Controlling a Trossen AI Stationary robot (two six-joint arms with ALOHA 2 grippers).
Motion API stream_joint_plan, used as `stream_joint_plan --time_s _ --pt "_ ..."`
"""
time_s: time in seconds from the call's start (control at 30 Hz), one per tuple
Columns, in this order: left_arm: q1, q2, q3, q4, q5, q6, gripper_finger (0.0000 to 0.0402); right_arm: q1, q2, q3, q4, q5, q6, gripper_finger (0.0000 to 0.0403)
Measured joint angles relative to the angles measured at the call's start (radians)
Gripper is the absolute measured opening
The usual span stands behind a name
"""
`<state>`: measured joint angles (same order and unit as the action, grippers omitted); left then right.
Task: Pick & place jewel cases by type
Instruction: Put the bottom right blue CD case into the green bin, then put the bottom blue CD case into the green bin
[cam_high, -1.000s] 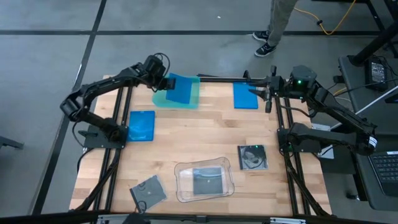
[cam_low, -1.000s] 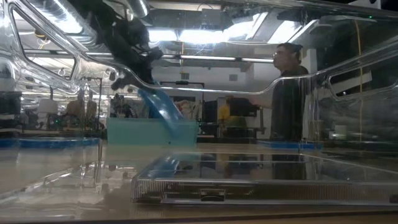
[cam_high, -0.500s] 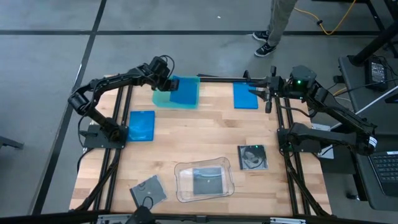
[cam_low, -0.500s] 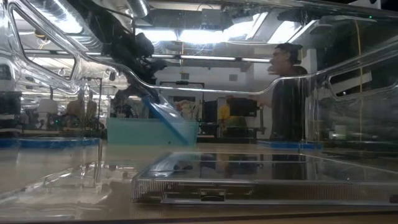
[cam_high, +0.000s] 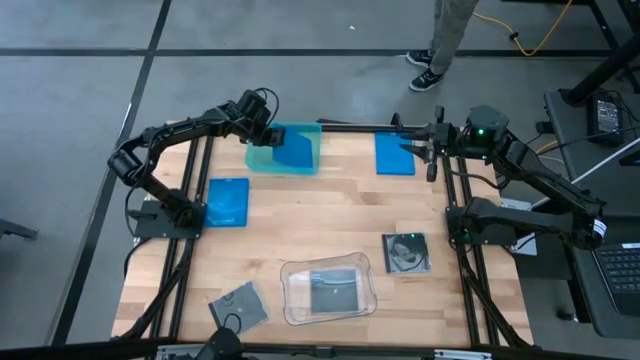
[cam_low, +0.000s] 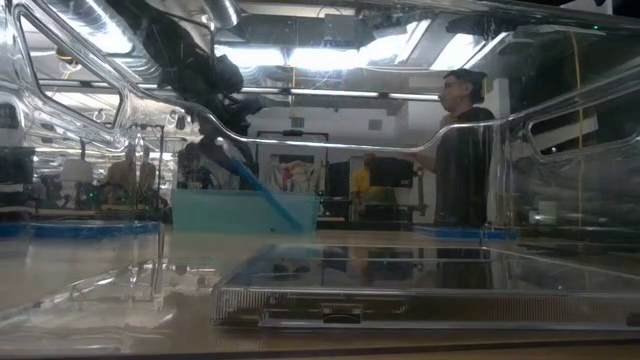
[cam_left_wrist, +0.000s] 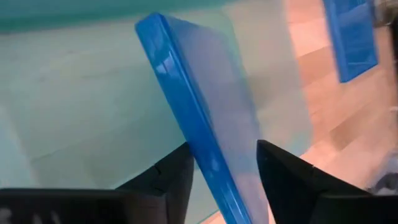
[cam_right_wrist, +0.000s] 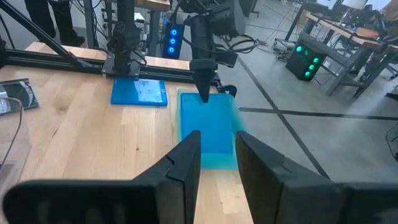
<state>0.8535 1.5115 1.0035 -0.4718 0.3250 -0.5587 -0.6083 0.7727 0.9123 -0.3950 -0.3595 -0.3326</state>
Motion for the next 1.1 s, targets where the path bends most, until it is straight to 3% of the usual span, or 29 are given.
stream_joint_plan --time_s 0.43,0.73,1.1 --pt "0.079 -0.044 0.011 -0.117 0.0 0.046 0.0187 0.0 0.0 0.0 -0.001 0.0 -0.013 0.0106" --pt "-0.008 -0.219 0.035 -0.164 -0.02 0.051 0.0163 0.0 0.0 0.0 -0.001 0.0 -0.016 0.0106" --pt "-0.22 -0.347 0.035 -0.686 -0.337 0.076 0.0083 0.0 0.008 0.0 0.0 0.0 0.014 0.0106"
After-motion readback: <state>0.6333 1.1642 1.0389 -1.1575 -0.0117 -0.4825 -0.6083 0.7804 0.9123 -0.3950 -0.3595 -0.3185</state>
